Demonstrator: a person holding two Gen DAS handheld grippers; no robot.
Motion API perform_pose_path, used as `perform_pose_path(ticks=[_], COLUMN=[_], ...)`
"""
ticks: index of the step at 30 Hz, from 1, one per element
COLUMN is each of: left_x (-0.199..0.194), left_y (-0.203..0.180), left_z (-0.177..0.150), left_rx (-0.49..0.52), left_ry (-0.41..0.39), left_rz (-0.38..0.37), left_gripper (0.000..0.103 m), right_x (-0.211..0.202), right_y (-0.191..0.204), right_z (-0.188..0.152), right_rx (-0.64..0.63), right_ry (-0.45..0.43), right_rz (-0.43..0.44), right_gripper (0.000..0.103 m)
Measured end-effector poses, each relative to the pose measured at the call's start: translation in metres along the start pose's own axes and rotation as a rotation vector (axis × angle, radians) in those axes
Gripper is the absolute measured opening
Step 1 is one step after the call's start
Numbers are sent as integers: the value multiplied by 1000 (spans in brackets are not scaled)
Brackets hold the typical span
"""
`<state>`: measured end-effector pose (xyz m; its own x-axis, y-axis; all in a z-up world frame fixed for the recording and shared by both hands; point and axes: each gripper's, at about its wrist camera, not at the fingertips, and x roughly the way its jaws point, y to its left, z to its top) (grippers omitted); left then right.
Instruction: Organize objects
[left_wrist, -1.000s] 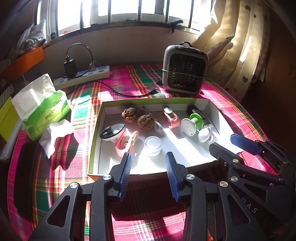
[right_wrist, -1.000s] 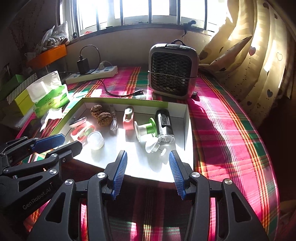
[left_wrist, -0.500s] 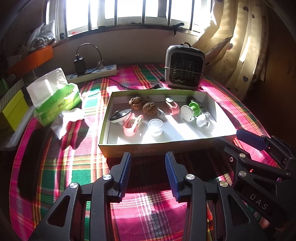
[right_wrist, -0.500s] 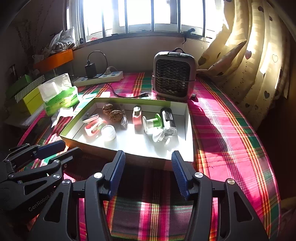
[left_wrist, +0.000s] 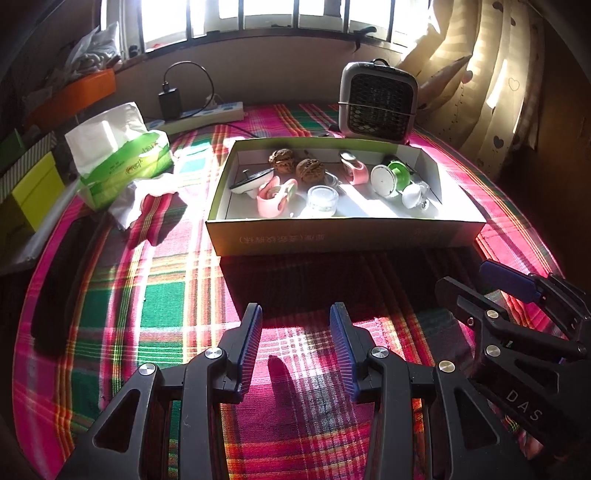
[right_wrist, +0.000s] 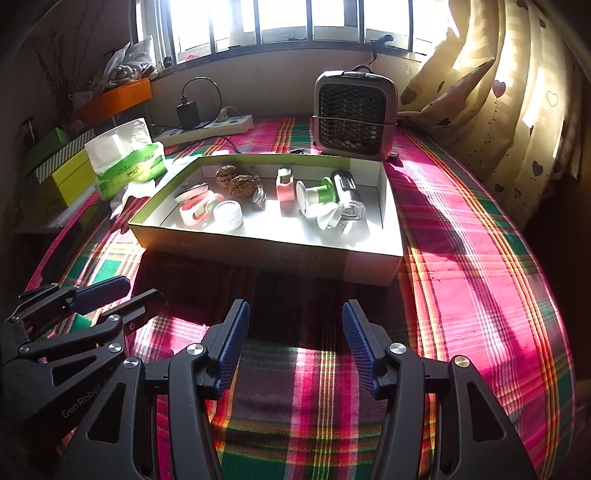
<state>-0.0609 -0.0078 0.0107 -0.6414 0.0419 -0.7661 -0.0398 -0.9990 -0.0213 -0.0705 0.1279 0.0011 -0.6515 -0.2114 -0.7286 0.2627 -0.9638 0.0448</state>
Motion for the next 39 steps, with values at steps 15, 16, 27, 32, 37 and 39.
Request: perform_pose_path(ticks=[15,16,27,32,37,39], left_x=[4,4,4,4,4,4], left_y=[-12,-13,-14,-14,-14,-14], left_z=[-14,-15,-15,-15,-15,-15], left_rx=[11,16,17,15,15,14], left_ry=[10,5,6,6,6,6], left_rz=[25,29,29,27,28,27], left_gripper=[39,41,43,44,44,44], right_x=[5,5,3,4,5,5], right_y=[-12,-12,-12,-14,-15,-15], right_z=[-16,-17,-22,-23,-22,-22], right_rx=[22,23,10,20,22,23], right_ry=[71,73,79,82,85,85], right_rz=[-39,-45,-66,-73,-79,-79], right_gripper=[56,58,69,76,78,79])
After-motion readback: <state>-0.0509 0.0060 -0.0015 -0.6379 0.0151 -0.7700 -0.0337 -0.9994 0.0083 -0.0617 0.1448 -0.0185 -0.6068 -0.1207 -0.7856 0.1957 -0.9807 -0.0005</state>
